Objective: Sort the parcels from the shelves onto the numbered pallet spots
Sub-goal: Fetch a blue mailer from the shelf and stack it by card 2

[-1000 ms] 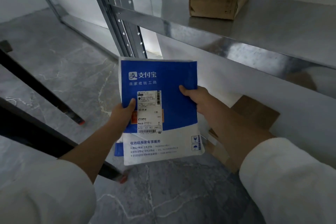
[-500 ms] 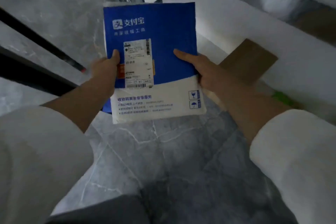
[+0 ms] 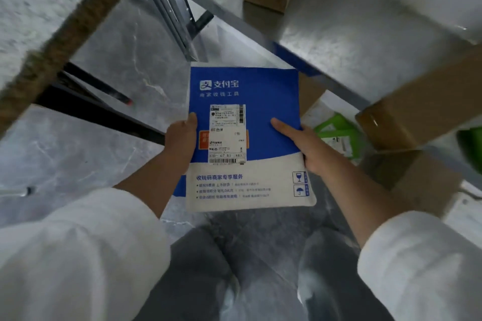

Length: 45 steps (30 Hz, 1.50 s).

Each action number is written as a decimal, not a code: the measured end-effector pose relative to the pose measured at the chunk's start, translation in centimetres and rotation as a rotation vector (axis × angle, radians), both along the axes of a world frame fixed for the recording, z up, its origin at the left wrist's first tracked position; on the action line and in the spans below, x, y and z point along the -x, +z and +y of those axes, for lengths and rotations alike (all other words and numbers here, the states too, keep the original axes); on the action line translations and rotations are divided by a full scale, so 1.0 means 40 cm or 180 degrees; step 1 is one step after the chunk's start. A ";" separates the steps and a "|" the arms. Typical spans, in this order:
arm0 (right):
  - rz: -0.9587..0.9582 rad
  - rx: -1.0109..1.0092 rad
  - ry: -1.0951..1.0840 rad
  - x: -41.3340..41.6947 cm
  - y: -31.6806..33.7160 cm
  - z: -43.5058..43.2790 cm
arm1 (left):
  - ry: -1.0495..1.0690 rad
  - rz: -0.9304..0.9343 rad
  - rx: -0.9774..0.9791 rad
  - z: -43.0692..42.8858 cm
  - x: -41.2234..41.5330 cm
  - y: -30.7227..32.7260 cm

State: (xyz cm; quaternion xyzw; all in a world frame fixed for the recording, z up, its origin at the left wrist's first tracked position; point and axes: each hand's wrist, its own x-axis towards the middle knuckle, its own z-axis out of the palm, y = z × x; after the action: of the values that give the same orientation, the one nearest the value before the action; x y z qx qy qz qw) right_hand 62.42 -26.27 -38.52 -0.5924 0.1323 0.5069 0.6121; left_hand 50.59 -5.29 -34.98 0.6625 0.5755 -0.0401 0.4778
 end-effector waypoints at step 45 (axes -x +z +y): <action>-0.0771 -0.0691 0.1184 0.652 1.447 -0.155 | 0.1286 -0.1889 -0.0211 -0.291 0.941 1.368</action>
State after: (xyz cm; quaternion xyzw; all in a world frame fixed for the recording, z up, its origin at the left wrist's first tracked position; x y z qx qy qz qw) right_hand 36.34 -32.47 19.35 -0.5937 -0.1087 0.5474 0.5797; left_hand 12.95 -16.94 19.76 0.5333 0.5321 0.2680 0.6005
